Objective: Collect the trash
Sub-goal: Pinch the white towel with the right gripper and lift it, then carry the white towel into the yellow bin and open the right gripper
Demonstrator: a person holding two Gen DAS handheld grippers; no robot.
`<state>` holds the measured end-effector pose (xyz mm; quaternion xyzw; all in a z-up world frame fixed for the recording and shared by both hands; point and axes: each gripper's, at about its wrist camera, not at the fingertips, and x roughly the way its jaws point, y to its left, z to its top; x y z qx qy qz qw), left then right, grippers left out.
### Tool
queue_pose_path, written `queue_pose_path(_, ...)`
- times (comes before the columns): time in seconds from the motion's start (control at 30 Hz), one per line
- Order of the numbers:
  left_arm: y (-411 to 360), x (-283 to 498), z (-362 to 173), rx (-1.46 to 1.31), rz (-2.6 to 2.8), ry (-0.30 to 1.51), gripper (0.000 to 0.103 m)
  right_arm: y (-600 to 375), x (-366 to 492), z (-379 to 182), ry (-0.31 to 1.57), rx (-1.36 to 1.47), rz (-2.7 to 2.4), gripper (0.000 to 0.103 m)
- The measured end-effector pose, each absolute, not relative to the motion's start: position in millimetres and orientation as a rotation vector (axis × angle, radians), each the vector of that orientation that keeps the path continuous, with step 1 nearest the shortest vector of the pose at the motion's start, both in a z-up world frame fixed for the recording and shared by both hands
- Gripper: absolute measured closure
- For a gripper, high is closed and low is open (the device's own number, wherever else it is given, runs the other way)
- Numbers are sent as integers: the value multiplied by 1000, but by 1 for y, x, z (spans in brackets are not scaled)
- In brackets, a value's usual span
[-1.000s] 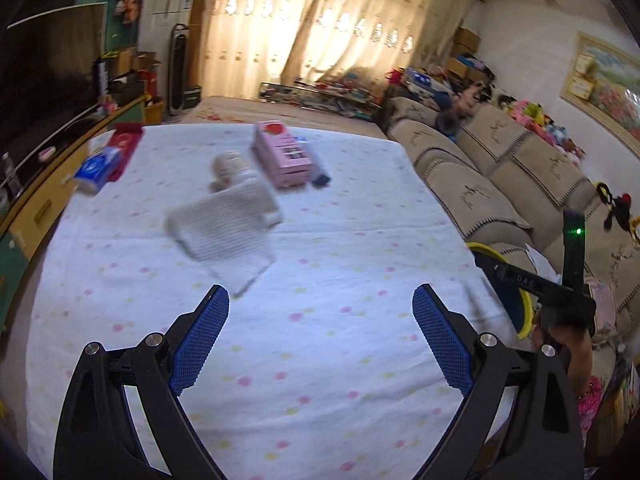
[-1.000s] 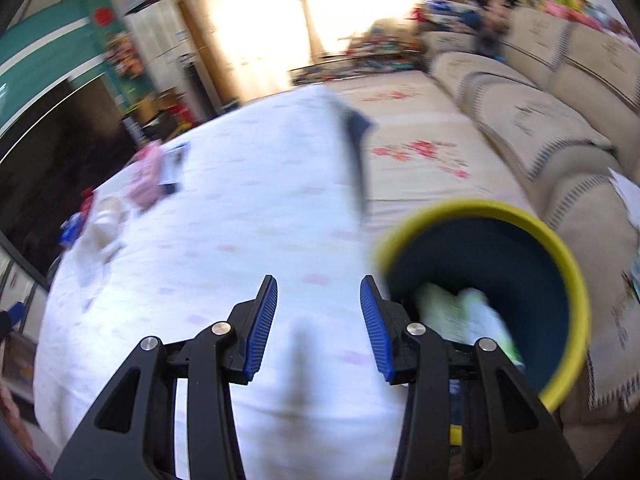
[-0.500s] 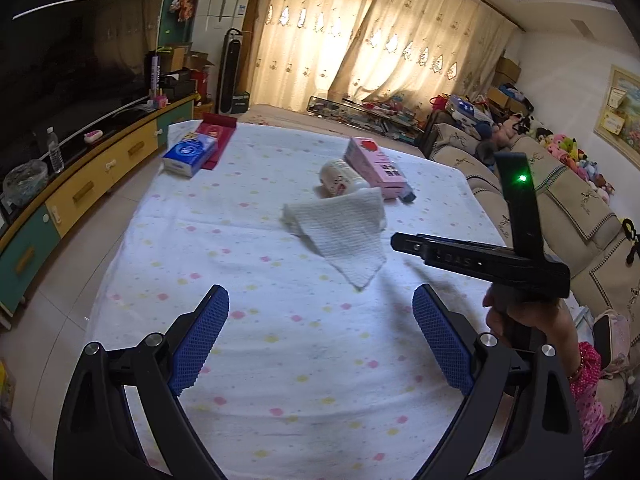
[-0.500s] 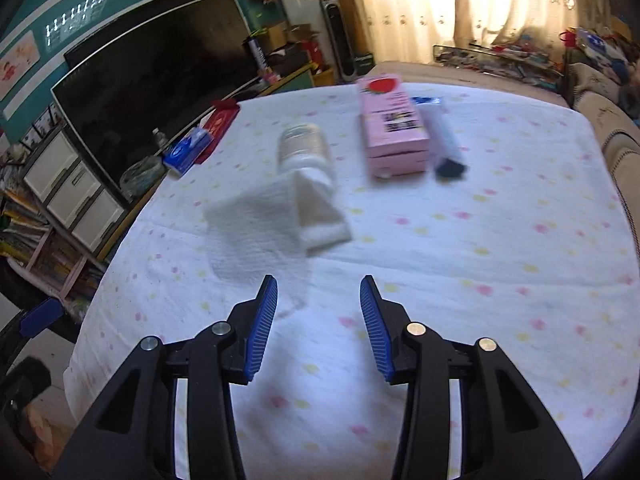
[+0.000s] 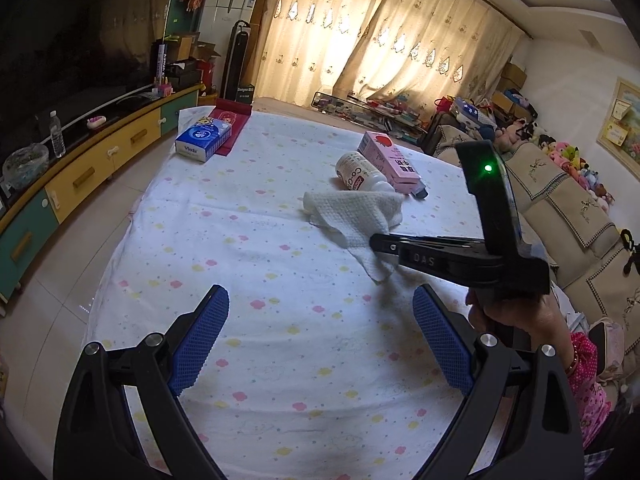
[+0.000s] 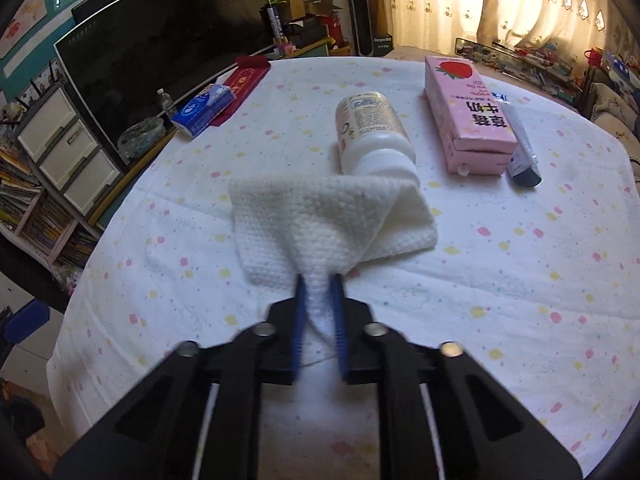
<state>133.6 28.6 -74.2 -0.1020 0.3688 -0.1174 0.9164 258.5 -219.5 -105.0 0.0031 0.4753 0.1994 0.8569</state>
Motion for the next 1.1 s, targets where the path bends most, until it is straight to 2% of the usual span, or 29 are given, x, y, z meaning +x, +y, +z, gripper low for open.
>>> queue_pose_path(0.3, 22, 132, -74, -212, -249, 762, 11, -240, 207, -71, 895, 44, 473, 100)
queue_pose_path(0.6, 8, 126, -69, -189, -265, 756, 11, -300, 148, -51, 811, 82, 370, 100)
queue_pose_path(0.9, -8, 128, -66, -164, -276, 763, 11, -382, 113, -33, 743, 187, 240, 100)
queue_pose_path(1.1, -27, 130, -63, -143, -297, 763, 11, -383, 105, -1, 667, 189, 317, 100)
